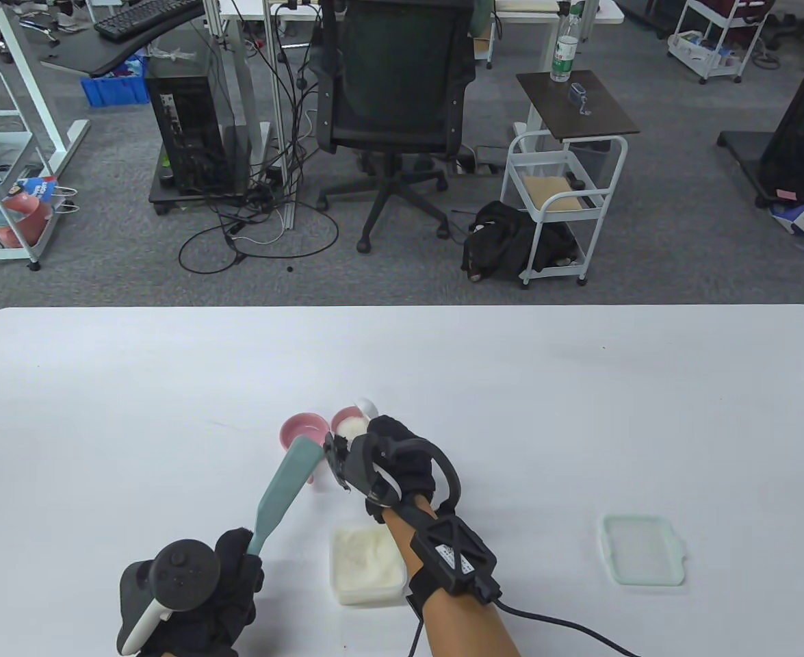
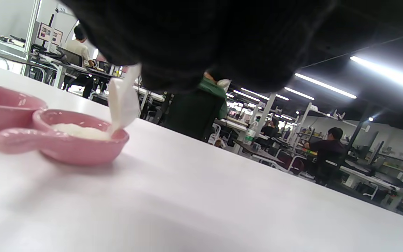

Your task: Scoop white sugar with coffee spoon and level it off using dessert spatula

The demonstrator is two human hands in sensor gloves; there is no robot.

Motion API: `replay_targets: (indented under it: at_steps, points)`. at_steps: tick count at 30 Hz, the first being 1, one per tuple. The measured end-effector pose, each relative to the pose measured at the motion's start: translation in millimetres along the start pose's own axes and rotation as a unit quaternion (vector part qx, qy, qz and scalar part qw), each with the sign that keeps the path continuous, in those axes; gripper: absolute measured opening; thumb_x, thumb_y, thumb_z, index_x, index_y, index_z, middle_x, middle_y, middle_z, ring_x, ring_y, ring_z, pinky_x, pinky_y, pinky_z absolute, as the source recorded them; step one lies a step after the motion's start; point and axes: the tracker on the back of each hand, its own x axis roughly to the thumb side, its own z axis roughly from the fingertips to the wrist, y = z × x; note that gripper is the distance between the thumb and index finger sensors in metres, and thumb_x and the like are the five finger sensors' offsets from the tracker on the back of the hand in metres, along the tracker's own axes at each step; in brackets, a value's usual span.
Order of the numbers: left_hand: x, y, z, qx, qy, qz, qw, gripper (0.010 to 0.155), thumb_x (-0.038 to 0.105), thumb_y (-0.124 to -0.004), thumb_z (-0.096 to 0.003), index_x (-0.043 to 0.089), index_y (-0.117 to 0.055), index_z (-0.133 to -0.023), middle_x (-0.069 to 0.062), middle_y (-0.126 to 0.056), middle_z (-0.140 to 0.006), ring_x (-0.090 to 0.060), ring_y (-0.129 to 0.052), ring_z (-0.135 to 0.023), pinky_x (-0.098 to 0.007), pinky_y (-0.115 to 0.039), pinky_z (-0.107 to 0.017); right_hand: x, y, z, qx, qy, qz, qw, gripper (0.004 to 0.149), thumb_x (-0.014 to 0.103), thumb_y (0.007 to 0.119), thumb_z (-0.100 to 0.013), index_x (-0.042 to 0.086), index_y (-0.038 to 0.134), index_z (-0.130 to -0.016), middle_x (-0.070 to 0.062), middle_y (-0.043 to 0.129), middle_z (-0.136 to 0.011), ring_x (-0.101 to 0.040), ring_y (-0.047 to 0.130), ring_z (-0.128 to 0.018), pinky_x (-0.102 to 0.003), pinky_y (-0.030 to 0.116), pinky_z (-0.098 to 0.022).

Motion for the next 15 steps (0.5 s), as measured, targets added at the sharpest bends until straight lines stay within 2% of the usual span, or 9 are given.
replay_targets:
  at_steps: [15]
  points:
    - [0.5,-0.4,0.1,0.000,-0.001,0.000,1.000,0.060,0.029,-0.055,-0.0627,-0.008,-0.050,-0.110,-0.012,-0.096,-0.076,-0.010,-0.107,-0.038,-0.049,-0.089,-0.056,2.1,2.2,-0.5,-0.010,-0.027,-0.026,0.999,0.041,0.032,0.080,-0.061,0.015,0.077,-0.098,-0.017,0.094,-0.070,-0.003,0.092,-0.034,-0.035,0.095,-0.039]
